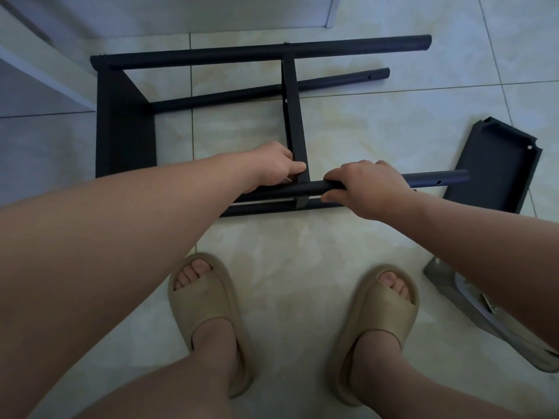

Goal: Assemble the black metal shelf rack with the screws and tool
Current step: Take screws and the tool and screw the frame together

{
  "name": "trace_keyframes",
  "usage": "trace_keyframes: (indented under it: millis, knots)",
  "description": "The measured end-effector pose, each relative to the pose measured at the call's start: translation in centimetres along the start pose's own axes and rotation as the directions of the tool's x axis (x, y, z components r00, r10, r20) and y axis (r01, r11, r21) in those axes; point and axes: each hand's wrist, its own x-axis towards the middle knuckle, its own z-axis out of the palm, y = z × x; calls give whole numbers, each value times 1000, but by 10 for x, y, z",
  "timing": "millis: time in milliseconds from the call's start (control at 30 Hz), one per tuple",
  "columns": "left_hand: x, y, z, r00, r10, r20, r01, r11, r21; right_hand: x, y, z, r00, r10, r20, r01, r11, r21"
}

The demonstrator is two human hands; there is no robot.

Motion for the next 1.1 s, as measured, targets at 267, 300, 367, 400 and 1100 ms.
trace_keyframes:
  millis: [267, 300, 367, 400, 1100]
  knots:
    - [-1, -1, 2, 1000, 1, -20, -1, 1000, -18, -3, -4, -1, 999, 30, 32, -28, 999, -37]
    - [-3, 0, 3, 1000, -2, -30, 1, 1000, -15, -4, -5, -1, 999, 36, 37, -34, 998, -49]
    - [-8, 3, 5, 999, -15, -53, 14, 1000, -5, -7, -7, -2, 998, 45, 51, -41, 996, -83]
    - [-11, 5, 6, 997, -27, -68, 28, 1000, 8, -10, -7, -2, 997, 42, 58, -35, 994, -107]
    - [-68, 124, 225, 843, 394, 367, -537, 557, 634, -281, 210, 71, 950, 301, 88, -294, 953, -77]
